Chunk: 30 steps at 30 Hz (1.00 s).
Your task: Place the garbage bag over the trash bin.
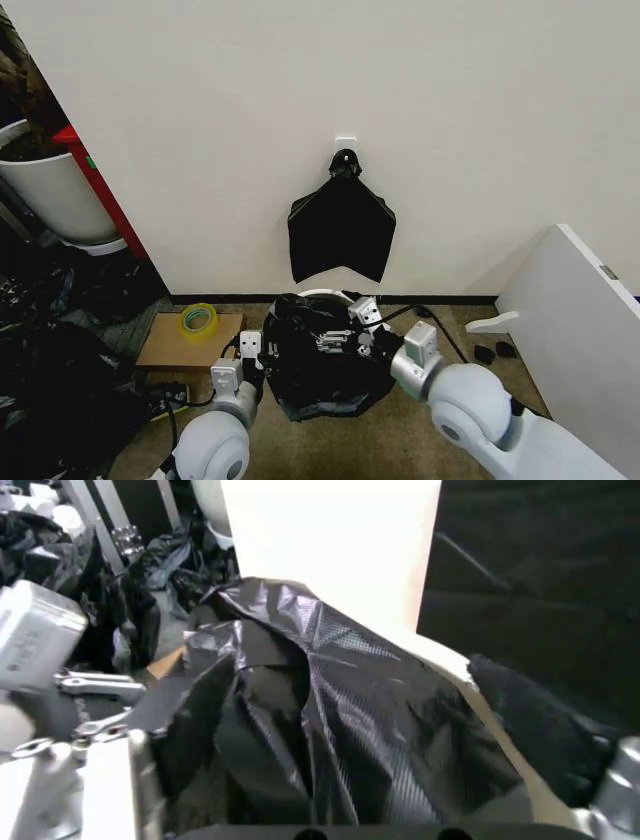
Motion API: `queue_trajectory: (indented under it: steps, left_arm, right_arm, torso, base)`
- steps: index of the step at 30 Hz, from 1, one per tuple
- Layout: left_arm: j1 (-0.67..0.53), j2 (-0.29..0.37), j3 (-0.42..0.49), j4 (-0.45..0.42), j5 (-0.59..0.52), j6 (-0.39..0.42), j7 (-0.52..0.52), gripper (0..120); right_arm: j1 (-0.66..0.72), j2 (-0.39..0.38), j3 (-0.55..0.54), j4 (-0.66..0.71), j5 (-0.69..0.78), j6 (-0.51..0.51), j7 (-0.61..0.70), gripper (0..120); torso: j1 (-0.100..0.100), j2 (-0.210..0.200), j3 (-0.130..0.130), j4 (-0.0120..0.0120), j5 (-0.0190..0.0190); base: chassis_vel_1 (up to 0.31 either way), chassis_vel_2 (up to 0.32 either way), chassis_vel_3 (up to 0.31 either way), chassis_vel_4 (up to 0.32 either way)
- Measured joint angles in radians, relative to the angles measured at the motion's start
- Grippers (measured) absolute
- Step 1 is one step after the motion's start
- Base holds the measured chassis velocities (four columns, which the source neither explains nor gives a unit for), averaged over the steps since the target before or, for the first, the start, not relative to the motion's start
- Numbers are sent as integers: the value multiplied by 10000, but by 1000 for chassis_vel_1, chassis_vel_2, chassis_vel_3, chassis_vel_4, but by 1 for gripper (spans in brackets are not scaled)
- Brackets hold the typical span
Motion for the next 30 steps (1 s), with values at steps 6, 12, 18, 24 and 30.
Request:
queue_trajectory:
  steps: [6, 12, 18, 24, 30]
  left_arm:
    - [3, -2, -1, -17, 22, -13, 6, 1]
    - [4, -38, 10, -17, 17, -29, 3, 1]
    - [29, -51, 11, -51, 4, -41, -3, 1]
    - [115, -26, -57, -76, 33, -72, 17, 1]
    - [251, 56, -127, -93, 209, -115, 177, 1]
  right_arm:
    - [124, 45, -110, -193, 29, -72, 120, 66]
    - [59, 78, -122, -254, -106, -73, 193, 39]
    - [2, 81, -106, -285, -261, -49, 198, 23]
    - [-167, 45, 121, -174, -297, 57, 278, 0]
    - [-116, 35, 491, 18, 255, 61, 591, 0]
  torso:
    - [0, 0, 0, 0, 1]
    - [0, 0, 0, 0, 1]
    - [0, 0, 0, 0, 1]
    - [0, 0, -1, 0, 2]
    - [0, 0, -1, -1, 1]
  base:
    - [0, 0, 0, 0]
    - [0, 0, 0, 0]
    - [0, 0, 0, 0]
    - [0, 0, 0, 0]
    - [0, 0, 0, 0]
